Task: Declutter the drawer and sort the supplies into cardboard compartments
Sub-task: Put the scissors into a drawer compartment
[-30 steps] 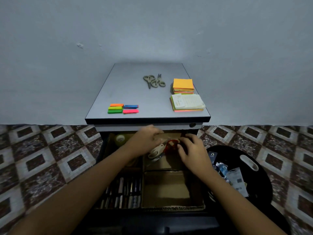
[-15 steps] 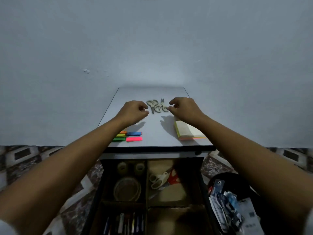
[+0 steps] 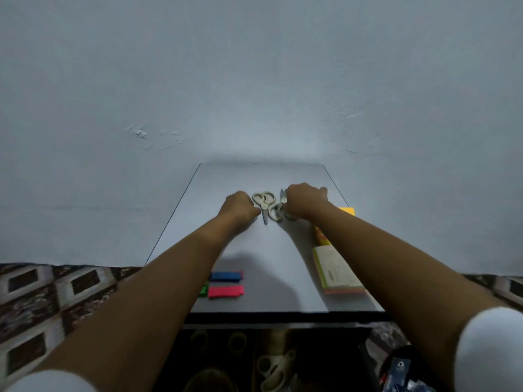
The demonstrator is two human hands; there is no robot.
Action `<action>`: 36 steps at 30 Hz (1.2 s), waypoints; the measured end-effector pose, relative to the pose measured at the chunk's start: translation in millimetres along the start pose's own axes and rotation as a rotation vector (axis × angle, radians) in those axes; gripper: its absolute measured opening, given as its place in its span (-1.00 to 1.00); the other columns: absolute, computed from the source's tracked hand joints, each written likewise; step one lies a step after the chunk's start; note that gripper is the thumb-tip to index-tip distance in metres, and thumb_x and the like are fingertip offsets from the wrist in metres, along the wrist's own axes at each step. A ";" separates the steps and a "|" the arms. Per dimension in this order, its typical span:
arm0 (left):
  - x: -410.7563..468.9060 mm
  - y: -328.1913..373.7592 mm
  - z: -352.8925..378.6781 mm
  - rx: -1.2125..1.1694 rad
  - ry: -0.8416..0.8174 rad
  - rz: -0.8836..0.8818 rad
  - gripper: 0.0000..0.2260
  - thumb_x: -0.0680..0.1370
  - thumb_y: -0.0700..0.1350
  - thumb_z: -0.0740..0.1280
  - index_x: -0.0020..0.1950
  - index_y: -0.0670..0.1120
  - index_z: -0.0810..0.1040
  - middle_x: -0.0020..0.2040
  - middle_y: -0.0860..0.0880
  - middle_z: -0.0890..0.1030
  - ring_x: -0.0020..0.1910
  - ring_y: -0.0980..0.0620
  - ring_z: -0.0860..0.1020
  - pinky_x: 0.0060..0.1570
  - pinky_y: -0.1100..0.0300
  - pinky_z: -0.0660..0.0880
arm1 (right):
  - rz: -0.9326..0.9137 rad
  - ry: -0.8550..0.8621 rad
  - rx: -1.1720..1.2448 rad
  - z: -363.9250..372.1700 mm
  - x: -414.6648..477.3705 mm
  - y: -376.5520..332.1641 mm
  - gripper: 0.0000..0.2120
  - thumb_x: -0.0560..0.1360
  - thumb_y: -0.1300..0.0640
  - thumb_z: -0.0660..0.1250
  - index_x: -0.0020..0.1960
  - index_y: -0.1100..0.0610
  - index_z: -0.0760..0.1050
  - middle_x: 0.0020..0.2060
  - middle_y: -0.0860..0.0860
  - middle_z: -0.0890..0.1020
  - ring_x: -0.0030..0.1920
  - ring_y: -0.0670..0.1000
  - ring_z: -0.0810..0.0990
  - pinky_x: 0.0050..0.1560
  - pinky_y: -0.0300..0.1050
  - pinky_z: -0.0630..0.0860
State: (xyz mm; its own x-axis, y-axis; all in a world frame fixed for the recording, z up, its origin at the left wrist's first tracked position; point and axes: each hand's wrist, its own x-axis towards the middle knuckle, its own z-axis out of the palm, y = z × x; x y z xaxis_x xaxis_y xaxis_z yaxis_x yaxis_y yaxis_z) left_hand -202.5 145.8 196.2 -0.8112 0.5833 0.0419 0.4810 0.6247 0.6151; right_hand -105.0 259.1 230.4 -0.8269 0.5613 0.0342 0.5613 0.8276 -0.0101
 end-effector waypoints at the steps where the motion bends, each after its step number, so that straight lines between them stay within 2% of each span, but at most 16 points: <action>1: 5.6 -0.4 5.2 -0.005 -0.001 -0.010 -0.83 0.48 -0.12 0.33 -0.16 -0.23 0.60 -0.14 -0.27 0.61 -0.16 -0.12 0.58 -0.30 0.22 0.35 | 0.003 -0.009 0.005 3.9 7.2 -1.0 -0.80 0.48 0.23 0.22 0.09 0.17 0.44 0.10 0.11 0.54 0.13 0.15 0.50 0.23 0.08 0.23; 4: 20.2 2.4 17.8 0.003 -0.006 -0.047 -0.72 0.47 0.04 0.35 -0.04 -0.17 0.60 -0.09 -0.19 0.62 -0.11 -0.12 0.57 -0.31 0.21 0.34 | 0.008 0.000 0.071 11.1 21.7 -5.1 -0.77 0.56 0.07 0.19 0.15 0.14 0.46 0.14 0.10 0.55 0.17 0.14 0.50 0.20 0.05 0.26; 6: 28.6 4.9 25.4 0.055 0.008 -0.072 -0.60 0.43 0.17 0.33 0.06 -0.12 0.58 0.03 -0.15 0.60 -0.01 -0.13 0.55 -0.17 0.14 0.45 | 0.028 -0.029 0.145 15.1 30.4 -8.3 -0.70 0.58 -0.02 0.16 0.15 0.16 0.47 0.11 0.10 0.55 0.15 0.13 0.51 0.07 -0.04 0.32; 8: 30.7 6.6 29.9 0.126 0.041 -0.111 -0.53 0.44 0.21 0.30 0.18 -0.09 0.53 0.15 -0.15 0.52 0.12 -0.17 0.49 0.03 0.03 0.49 | 0.046 -0.066 0.204 20.2 38.4 -10.1 -0.73 0.55 -0.02 0.21 0.01 0.19 0.47 0.01 0.10 0.54 0.05 0.12 0.52 -0.06 -0.09 0.36; 10: 32.3 6.7 31.4 0.154 0.054 -0.128 -0.51 0.45 0.21 0.30 0.22 -0.08 0.51 0.18 -0.15 0.48 0.15 -0.18 0.47 0.11 0.00 0.47 | 0.054 -0.064 0.233 24.4 45.5 -10.9 -0.79 0.49 0.09 0.28 -0.23 0.20 0.39 -0.13 0.08 0.51 -0.09 0.09 0.50 -0.14 -0.12 0.38; 13: 33.4 7.7 28.8 0.118 0.036 -0.117 -0.60 0.45 0.13 0.31 0.14 -0.12 0.55 0.11 -0.16 0.55 0.07 -0.17 0.52 0.04 0.02 0.51 | 0.038 -0.057 0.263 26.1 48.6 -15.2 -0.74 0.46 0.16 0.30 -0.35 0.14 0.30 -0.31 0.04 0.46 -0.18 0.05 0.48 -0.22 -0.13 0.38; 18: 28.9 6.0 21.4 0.089 -0.012 -0.071 -0.74 0.48 -0.01 0.31 0.00 -0.18 0.59 -0.03 -0.18 0.61 -0.04 -0.14 0.58 -0.23 0.14 0.41 | 0.015 -0.021 0.314 25.0 44.6 -19.4 -0.71 0.43 0.17 0.33 -0.36 0.14 0.26 -0.39 0.02 0.38 -0.21 0.04 0.45 -0.41 -0.22 0.31; 21: 25.4 -0.3 20.5 0.064 -0.013 -0.025 -0.72 0.50 0.02 0.31 -0.01 -0.19 0.61 -0.06 -0.15 0.62 -0.06 -0.12 0.58 -0.22 0.15 0.41 | 0.009 0.017 0.347 23.8 40.0 -16.1 -0.70 0.39 0.17 0.38 -0.36 0.13 0.27 -0.39 0.01 0.37 -0.21 0.03 0.44 -0.45 -0.23 0.28; 26: 17.2 -1.7 23.9 0.063 0.031 -0.001 -0.60 0.57 0.13 0.20 -0.05 -0.19 0.61 -0.06 -0.17 0.62 -0.06 -0.14 0.57 -0.16 0.11 0.42 | 0.049 0.126 0.416 17.3 31.9 -7.1 -0.64 0.41 0.13 0.40 -0.37 0.12 0.23 -0.28 0.07 0.45 -0.17 0.04 0.44 -0.27 -0.15 0.37; 29: 11.7 2.8 25.8 0.151 0.047 -0.003 -0.63 0.51 0.13 0.29 0.02 -0.18 0.59 0.01 -0.19 0.59 0.00 -0.16 0.55 -0.09 0.06 0.47 | 0.043 0.171 0.499 10.4 27.6 1.9 -0.63 0.40 0.13 0.40 -0.41 0.14 0.25 -0.45 0.02 0.39 -0.26 0.00 0.45 -0.43 -0.26 0.30; 31: 7.1 8.0 26.3 0.226 0.044 -0.001 -0.68 0.51 0.06 0.33 0.06 -0.18 0.55 0.06 -0.19 0.57 0.04 -0.17 0.53 -0.05 0.05 0.47 | 0.058 0.168 0.543 5.2 23.7 7.9 -0.67 0.39 0.13 0.40 -0.44 0.16 0.32 -0.64 -0.03 0.41 -0.50 -0.10 0.46 -0.50 -0.36 0.30; 33: 2.1 15.5 24.4 0.236 0.069 -0.013 -0.83 0.55 -0.13 0.28 0.05 -0.21 0.52 0.07 -0.20 0.56 0.05 -0.16 0.53 -0.09 0.10 0.43 | 0.071 0.156 0.592 1.1 19.4 13.8 -0.71 0.37 0.13 0.39 -0.45 0.17 0.39 -0.77 -0.05 0.38 -0.64 -0.16 0.45 -0.59 -0.43 0.30; 34: -1.3 20.3 23.4 0.231 0.085 -0.026 -0.87 0.57 -0.19 0.24 0.04 -0.22 0.51 0.07 -0.20 0.56 0.04 -0.16 0.53 -0.12 0.12 0.40 | 0.074 0.155 0.622 -0.9 16.2 16.7 -0.74 0.37 0.14 0.39 -0.43 0.18 0.43 -0.74 -0.05 0.40 -0.65 -0.15 0.43 -0.62 -0.44 0.28; 36: -5.7 26.7 19.5 0.202 0.077 -0.068 -0.91 0.56 -0.23 0.23 -0.04 -0.24 0.48 0.02 -0.19 0.55 0.02 -0.14 0.53 -0.14 0.15 0.38 | 0.072 0.153 0.674 -4.7 9.9 20.5 -0.82 0.39 0.14 0.39 -0.32 0.21 0.48 -0.59 0.02 0.44 -0.55 -0.10 0.42 -0.52 -0.35 0.32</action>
State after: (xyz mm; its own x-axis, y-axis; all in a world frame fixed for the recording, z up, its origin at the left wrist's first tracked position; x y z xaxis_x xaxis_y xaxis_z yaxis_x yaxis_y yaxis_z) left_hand -178.5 169.3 197.0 -0.8631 0.5001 0.0706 0.4752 0.7566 0.4491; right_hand -101.5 281.5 235.3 -0.7466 0.6482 0.1499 0.4301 0.6421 -0.6346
